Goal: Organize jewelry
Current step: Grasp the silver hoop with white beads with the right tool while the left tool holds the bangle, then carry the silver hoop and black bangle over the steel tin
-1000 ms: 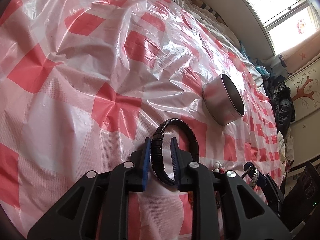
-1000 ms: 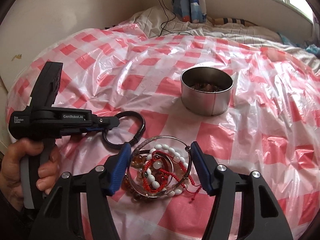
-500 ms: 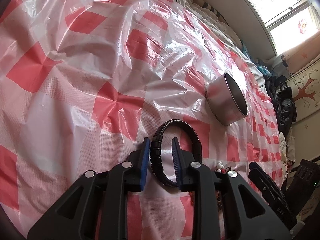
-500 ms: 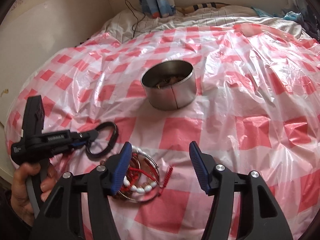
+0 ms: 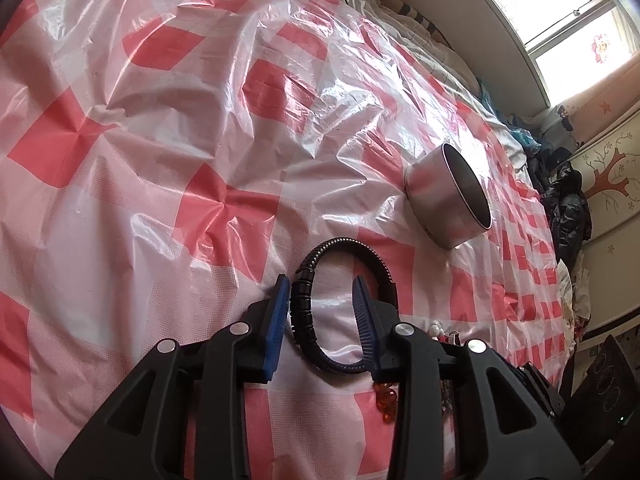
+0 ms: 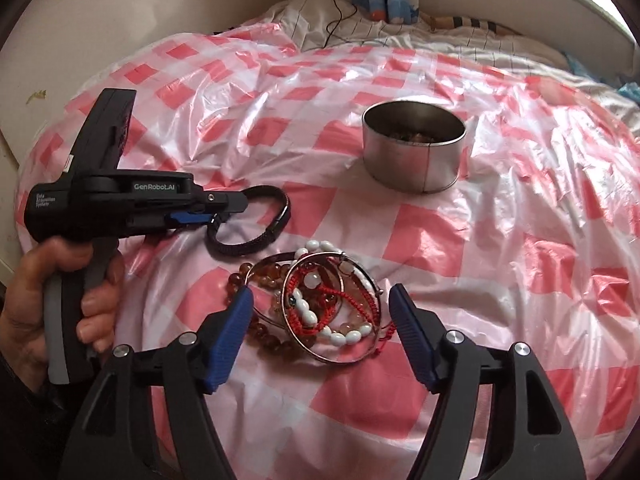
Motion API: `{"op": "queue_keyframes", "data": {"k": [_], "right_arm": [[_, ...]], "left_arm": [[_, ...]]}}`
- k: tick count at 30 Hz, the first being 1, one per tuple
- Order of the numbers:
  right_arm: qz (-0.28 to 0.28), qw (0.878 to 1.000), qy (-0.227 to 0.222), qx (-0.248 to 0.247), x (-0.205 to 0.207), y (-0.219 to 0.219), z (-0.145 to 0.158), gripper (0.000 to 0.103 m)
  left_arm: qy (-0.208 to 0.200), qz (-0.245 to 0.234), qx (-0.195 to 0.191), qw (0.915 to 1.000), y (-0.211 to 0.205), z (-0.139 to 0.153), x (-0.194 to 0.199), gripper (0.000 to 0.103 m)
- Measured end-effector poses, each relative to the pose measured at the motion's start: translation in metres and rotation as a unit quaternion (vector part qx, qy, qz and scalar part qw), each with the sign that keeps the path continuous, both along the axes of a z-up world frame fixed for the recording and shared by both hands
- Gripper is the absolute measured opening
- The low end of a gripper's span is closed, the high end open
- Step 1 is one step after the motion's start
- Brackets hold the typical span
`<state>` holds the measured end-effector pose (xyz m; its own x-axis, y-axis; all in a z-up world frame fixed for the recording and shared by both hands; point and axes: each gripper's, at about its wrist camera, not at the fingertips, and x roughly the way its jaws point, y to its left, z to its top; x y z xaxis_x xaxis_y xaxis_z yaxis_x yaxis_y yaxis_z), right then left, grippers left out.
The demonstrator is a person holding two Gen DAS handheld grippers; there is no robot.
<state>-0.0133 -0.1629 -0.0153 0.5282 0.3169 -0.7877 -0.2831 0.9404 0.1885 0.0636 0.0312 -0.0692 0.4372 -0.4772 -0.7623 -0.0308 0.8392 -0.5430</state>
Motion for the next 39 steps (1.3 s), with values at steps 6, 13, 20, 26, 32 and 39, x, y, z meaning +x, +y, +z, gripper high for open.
{"op": "queue_keyframes", "data": {"k": [6,13,20,26,32,39], "right_arm": [[-0.012,0.999,0.036,0.002,0.010,-0.005,-0.016,0.060],[-0.006,1.000,-0.001,-0.002,-0.001,-0.003,-0.003,0.059],[-0.030,0.997,-0.047,0.053,-0.008,-0.021,0.022,0.059],[-0.061,0.993,-0.037,0.097,-0.002,-0.040,0.022,0.059],[-0.090,0.987,-0.038,0.128,-0.001,-0.057,0.023,0.059],[-0.115,0.985,-0.054,0.112,0.002,-0.064,0.029,0.059]], "left_arm": [[-0.001,-0.001,0.000,1.0000,-0.001,0.000,0.000,0.034],[-0.001,-0.001,0.000,1.0000,0.000,0.000,0.000,0.034],[-0.004,-0.015,0.035,0.9993,-0.009,0.004,-0.001,0.032],[-0.026,-0.028,0.083,0.9958,-0.017,0.013,-0.004,0.010],[-0.050,-0.024,0.009,0.9984,-0.006,0.023,-0.007,0.009],[-0.088,-0.020,-0.006,0.9959,-0.004,0.039,-0.010,0.009]]}}
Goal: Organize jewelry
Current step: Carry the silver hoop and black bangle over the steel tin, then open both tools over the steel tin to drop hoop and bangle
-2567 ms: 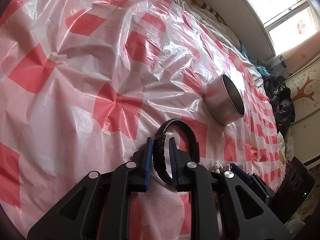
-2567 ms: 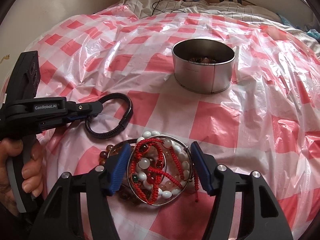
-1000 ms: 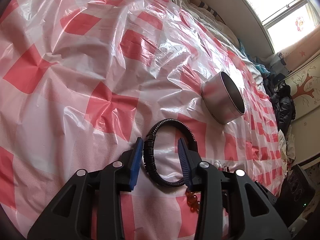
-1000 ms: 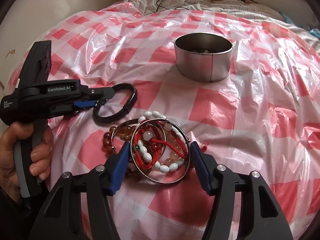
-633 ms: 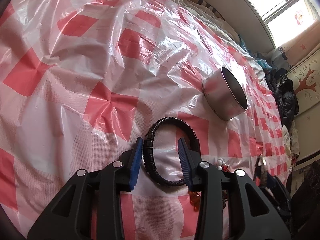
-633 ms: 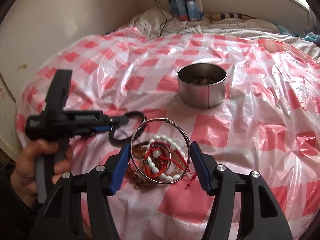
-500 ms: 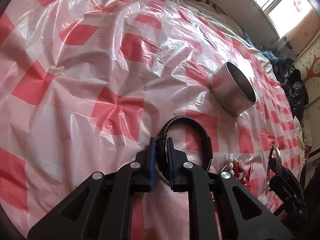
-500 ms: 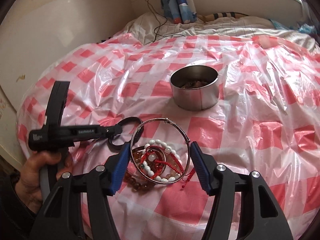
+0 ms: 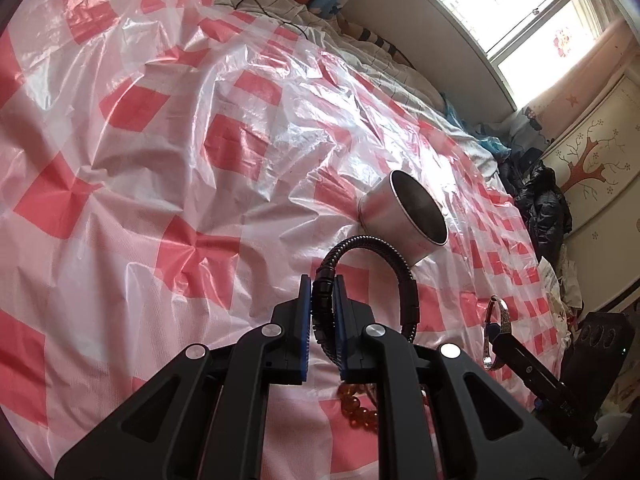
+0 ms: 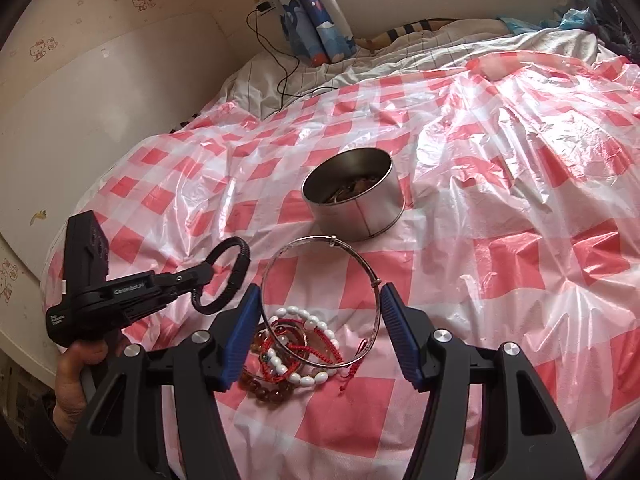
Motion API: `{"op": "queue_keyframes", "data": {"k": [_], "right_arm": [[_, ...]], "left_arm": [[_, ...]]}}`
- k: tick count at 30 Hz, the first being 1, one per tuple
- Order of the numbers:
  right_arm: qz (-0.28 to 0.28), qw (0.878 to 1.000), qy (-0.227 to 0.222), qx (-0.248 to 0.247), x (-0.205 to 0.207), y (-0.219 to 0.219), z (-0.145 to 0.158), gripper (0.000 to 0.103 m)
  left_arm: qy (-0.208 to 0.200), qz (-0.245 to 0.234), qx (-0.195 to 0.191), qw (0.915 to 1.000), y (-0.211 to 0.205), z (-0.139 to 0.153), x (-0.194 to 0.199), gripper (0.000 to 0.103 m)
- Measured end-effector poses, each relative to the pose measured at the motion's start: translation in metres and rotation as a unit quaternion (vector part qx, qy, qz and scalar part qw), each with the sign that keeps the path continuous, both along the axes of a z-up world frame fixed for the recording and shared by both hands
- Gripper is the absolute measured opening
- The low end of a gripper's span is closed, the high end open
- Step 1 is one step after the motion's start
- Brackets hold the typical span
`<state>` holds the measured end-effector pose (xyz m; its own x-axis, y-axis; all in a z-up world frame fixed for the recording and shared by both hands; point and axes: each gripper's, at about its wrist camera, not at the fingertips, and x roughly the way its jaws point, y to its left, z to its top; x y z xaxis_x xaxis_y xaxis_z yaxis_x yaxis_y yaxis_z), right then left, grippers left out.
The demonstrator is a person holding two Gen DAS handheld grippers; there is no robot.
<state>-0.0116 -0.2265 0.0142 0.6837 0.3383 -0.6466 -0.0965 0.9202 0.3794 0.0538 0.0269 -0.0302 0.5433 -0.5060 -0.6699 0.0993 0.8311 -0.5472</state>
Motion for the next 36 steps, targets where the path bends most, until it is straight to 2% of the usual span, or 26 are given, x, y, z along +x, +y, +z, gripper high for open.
{"op": "queue_keyframes", "data": {"k": [10,20,25,28,29,32,33,34,36], "right_arm": [[0.004,0.999,-0.020,-0.049,0.034,-0.008,0.022,0.059],[0.002,0.996,-0.042,-0.081,0.080,-0.014,0.034,0.059],[0.000,0.996,-0.036,-0.081,0.099,-0.018,0.030,0.059],[0.008,0.995,-0.034,-0.089,0.109,-0.013,0.027,0.059],[0.012,0.995,-0.032,-0.091,0.112,-0.011,0.026,0.059],[0.024,0.994,-0.027,-0.104,0.121,-0.002,0.020,0.059],[0.028,0.993,-0.026,-0.111,0.123,0.001,0.018,0.059],[0.032,0.992,-0.025,-0.117,0.126,0.004,0.016,0.059],[0.038,0.991,-0.024,-0.123,0.131,0.009,0.014,0.059]], "left_arm": [[-0.041,-0.030,0.003,0.9987,-0.043,0.026,0.044,0.009],[-0.059,-0.063,0.040,0.9955,-0.096,0.043,0.103,0.009],[-0.046,-0.085,0.080,0.9921,-0.117,0.033,0.112,0.010],[-0.021,-0.107,0.107,0.9882,-0.128,0.020,0.116,0.011],[-0.019,-0.102,0.113,0.9882,-0.127,0.017,0.116,0.011],[-0.006,-0.090,0.094,0.9915,-0.115,0.014,0.118,0.014],[-0.007,-0.085,0.086,0.9927,-0.110,0.018,0.118,0.017],[-0.010,-0.073,0.084,0.9937,-0.104,0.023,0.117,0.031],[-0.029,-0.037,0.071,0.9964,-0.086,0.035,0.115,0.047]]}}
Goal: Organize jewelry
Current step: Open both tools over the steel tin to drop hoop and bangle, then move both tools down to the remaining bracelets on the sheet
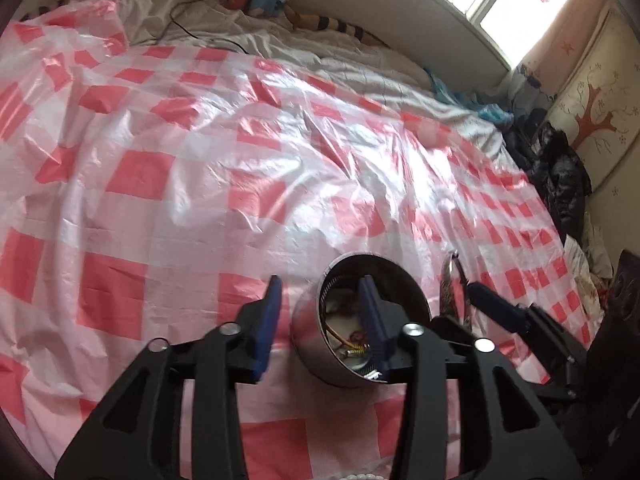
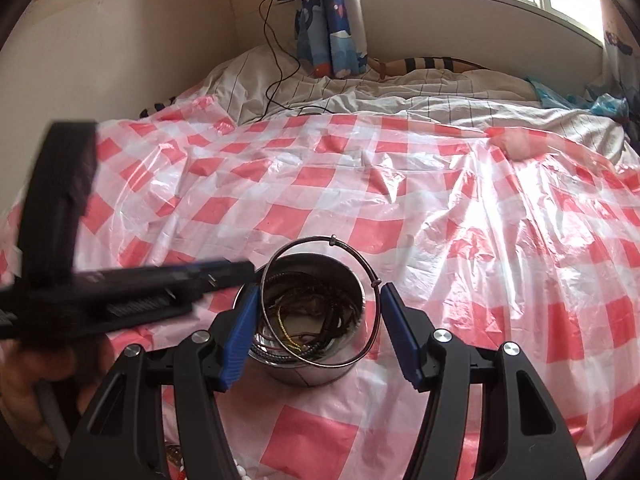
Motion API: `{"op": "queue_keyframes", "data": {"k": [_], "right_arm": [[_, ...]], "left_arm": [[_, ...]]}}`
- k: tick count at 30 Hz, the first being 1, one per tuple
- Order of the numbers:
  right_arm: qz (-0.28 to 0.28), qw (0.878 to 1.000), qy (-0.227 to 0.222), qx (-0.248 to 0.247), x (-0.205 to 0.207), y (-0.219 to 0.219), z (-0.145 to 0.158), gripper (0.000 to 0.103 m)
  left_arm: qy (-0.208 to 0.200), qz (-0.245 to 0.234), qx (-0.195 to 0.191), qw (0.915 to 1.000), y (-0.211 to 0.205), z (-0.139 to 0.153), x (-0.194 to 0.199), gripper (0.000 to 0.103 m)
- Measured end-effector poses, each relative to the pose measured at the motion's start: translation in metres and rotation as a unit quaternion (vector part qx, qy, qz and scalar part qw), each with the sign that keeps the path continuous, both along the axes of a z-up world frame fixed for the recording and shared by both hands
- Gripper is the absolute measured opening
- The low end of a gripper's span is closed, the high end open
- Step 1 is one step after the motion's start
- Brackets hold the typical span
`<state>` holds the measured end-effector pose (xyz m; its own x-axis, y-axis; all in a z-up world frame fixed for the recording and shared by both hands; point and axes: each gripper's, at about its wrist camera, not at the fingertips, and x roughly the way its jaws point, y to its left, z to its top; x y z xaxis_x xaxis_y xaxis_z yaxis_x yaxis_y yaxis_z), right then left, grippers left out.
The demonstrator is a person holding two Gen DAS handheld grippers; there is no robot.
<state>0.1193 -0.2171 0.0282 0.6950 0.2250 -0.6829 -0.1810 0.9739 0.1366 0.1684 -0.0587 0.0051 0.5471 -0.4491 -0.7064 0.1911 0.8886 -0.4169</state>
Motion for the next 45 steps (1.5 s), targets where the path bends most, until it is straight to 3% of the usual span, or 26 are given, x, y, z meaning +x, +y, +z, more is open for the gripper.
{"op": "queue_keyframes", "data": {"k": [6,12,16,22,30,35,37,40,45], "right_arm": [[0.018,1.000,0.003,-0.023,0.015,0.020,-0.008,0.059],[0.035,0.996,0.028,-0.076,0.026,0.040,-0.029,0.060],[0.026,0.996,0.012,-0.085,0.019,0.035,-0.022,0.073],[-0.022,0.999,-0.018,-0.031,-0.023,-0.005,0.017,0.084],[-0.045,0.992,0.042,0.108,-0.108,-0.045,0.003,0.088],[-0.032,0.996,0.051,0.065,-0.152,-0.022,-0.011,0.088],[-0.009,0.997,0.052,0.064,-0.159,-0.011,-0.014,0.088],[0.023,0.999,0.030,-0.017,-0.165,0.019,-0.015,0.078],[0.045,0.995,0.043,-0.075,-0.159,0.035,-0.030,0.052]], "left_arm": [[-0.005,0.050,-0.042,0.9978,0.036,0.014,0.001,0.055],[-0.008,0.046,-0.045,0.9979,0.035,0.016,-0.004,0.062],[-0.008,0.038,-0.037,0.9985,0.034,0.015,-0.010,0.065],[-0.005,0.037,-0.022,0.9991,0.048,0.013,-0.031,0.071],[0.035,0.028,-0.007,0.9990,0.070,-0.015,-0.088,0.074],[0.034,0.005,0.011,0.9993,0.067,-0.022,-0.122,0.078],[0.037,0.006,0.018,0.9991,0.069,-0.025,-0.130,0.079],[0.044,0.013,0.013,0.9989,0.076,-0.029,-0.138,0.079],[0.038,-0.010,-0.007,0.9992,0.076,-0.026,-0.147,0.079]]}}
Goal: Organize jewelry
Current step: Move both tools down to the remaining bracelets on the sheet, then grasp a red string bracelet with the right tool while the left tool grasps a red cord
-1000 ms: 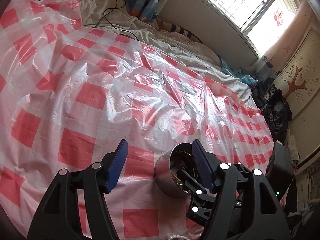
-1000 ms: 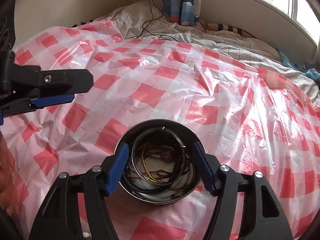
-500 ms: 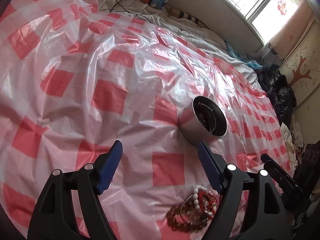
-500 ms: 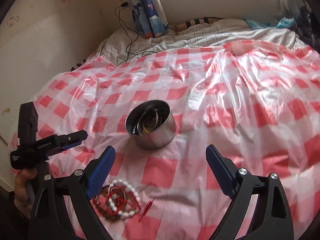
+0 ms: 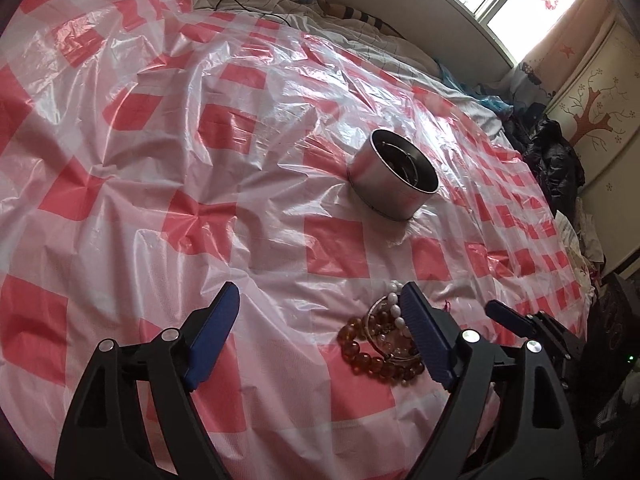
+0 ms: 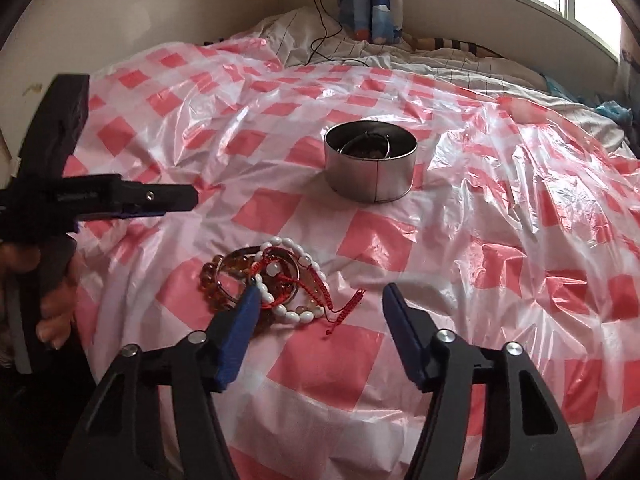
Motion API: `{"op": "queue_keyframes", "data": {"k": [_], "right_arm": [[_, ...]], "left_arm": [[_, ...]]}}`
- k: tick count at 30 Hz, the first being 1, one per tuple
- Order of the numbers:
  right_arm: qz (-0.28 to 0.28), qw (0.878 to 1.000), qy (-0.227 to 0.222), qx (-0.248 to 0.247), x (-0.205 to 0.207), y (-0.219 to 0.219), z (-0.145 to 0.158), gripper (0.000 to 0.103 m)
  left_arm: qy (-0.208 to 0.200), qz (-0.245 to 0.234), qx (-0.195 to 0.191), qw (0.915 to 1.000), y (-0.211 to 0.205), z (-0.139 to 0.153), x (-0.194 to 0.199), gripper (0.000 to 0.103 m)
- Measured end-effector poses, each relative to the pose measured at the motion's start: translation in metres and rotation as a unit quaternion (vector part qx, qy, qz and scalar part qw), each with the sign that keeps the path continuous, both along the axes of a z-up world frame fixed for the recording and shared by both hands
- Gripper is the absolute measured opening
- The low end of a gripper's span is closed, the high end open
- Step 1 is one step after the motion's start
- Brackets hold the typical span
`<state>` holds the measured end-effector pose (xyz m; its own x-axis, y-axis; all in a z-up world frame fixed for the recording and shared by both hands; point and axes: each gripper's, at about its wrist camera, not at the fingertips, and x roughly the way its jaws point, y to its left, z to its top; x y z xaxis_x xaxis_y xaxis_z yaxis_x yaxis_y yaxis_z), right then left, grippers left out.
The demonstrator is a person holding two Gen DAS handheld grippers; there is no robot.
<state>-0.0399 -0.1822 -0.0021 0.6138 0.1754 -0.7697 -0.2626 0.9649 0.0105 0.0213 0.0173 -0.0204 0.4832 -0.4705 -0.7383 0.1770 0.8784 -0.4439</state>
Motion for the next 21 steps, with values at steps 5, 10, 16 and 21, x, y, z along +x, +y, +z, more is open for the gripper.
{"op": "queue_keyframes", "data": {"k": [5,10,16,21], "right_arm": [[0.000,0.999,0.008,-0.032,0.010,0.000,-0.009,0.045],[0.032,0.997,0.022,-0.065,0.019,0.015,-0.019,0.045],[0.059,0.994,0.024,-0.093,0.026,0.031,-0.028,0.021],[0.051,0.997,0.029,-0.053,0.028,0.025,-0.024,0.006]], "left_arm": [[0.001,-0.027,-0.038,0.9989,-0.007,0.004,0.000,0.079],[0.006,-0.021,-0.042,0.9989,-0.006,0.002,0.003,0.079],[0.016,-0.053,-0.050,0.9972,-0.018,-0.001,0.004,0.080],[0.018,-0.041,-0.058,0.9973,-0.014,-0.002,0.006,0.080]]}}
